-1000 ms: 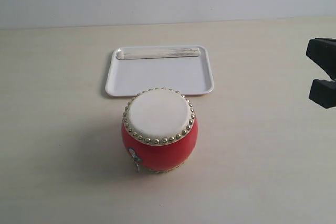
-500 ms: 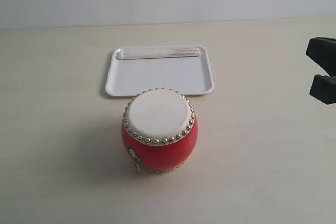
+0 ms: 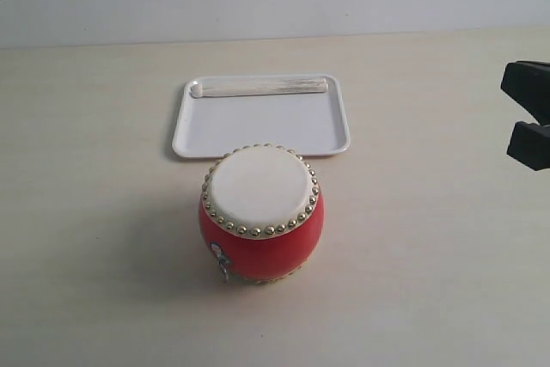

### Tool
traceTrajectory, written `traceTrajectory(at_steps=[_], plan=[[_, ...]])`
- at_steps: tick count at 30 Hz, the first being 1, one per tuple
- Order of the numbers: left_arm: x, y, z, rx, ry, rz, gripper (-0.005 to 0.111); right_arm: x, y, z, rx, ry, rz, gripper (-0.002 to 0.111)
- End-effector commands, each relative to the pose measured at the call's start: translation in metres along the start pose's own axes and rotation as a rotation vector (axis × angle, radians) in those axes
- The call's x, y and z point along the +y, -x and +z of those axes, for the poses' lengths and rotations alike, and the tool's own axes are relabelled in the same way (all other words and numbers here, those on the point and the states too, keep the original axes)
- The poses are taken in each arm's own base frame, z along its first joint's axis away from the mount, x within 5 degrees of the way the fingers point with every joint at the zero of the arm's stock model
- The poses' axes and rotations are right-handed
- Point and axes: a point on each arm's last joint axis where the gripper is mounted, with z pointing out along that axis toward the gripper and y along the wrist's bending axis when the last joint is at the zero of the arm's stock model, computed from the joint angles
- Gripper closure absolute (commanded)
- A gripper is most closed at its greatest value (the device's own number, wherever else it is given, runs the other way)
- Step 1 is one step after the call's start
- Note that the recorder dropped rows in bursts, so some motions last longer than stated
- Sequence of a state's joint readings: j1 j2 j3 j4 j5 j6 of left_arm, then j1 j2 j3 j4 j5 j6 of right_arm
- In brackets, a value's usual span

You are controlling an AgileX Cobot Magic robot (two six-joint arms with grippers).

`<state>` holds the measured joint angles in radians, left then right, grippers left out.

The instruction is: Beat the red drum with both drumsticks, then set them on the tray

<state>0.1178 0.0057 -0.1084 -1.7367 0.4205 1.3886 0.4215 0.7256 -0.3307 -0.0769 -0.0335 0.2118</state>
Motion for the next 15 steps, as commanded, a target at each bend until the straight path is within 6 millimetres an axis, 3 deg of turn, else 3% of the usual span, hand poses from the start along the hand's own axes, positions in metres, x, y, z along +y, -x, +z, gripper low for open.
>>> traceTrajectory(at_steps=[1,7,10,13,15], plan=[[0.008,0.001,-0.001,-0.019,0.088,0.048,0.107,0.0,0.0,0.0,-0.011,0.0,0.0,0.108],[0.015,0.002,-0.002,-0.028,0.171,0.085,0.107,0.0,0.0,0.0,-0.011,0.0,0.0,0.108],[0.018,-0.008,-0.003,0.105,0.183,0.261,0.107,0.0,0.0,0.0,-0.011,0.0,0.0,0.108],[0.037,-0.011,-0.008,0.121,0.401,0.171,0.107,0.0,0.0,0.0,-0.011,0.0,0.0,0.108],[0.046,-0.018,-0.011,0.13,0.47,0.256,0.107,0.0,0.0,0.0,-0.011,0.0,0.0,0.108]])
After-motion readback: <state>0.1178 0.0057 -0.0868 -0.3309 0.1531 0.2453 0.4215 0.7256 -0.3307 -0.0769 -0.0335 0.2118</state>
